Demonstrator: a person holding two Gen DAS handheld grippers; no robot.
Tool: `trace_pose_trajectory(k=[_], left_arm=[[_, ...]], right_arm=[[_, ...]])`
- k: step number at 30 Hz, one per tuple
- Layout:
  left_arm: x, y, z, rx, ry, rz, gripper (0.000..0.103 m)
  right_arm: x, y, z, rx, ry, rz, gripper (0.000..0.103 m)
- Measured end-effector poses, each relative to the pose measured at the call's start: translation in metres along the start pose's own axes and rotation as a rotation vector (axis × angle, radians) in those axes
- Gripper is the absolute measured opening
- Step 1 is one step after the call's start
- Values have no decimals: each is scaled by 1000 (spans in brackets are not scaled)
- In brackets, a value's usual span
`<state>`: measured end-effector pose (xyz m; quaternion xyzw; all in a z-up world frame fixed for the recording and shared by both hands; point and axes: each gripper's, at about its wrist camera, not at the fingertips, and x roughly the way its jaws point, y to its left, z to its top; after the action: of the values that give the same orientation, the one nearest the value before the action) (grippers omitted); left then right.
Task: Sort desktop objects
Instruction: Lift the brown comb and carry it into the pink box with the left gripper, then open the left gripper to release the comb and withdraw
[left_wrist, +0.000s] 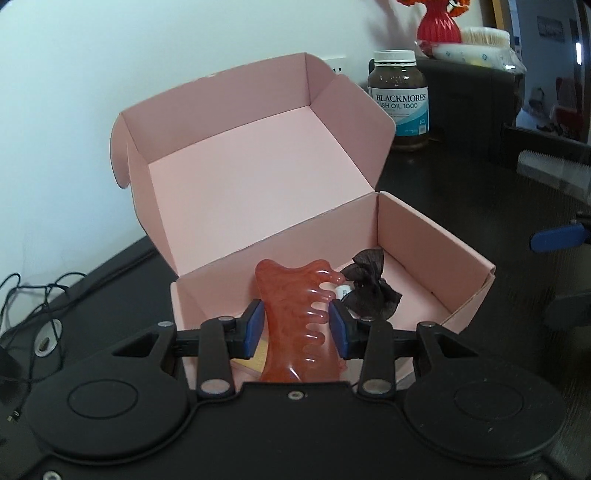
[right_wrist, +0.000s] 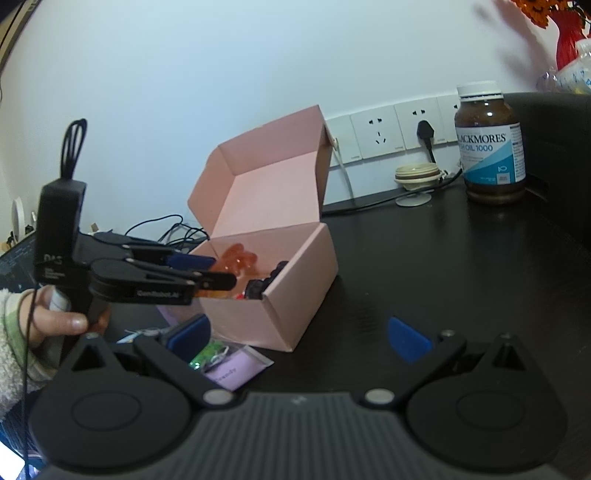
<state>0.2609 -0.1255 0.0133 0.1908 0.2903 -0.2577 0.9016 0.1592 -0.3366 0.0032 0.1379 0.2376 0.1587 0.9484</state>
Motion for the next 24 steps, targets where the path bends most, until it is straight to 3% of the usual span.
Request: trace_pose_trajectory(k=[9,13,19,24], left_arm=[[17,18,12,-100,155,-78,38],[19,19,15,-98,188,-85,37],[12,14,13,-59,169,-67,37],[2,12,12,-45,113,-65,50]], right_arm=[[0,-2,0,18,-4,8,102],[-1,-2,0,16,-7,12,102],[0,-3,-1,25,-2,15,102],[0,-3,0,24,2,7,102]])
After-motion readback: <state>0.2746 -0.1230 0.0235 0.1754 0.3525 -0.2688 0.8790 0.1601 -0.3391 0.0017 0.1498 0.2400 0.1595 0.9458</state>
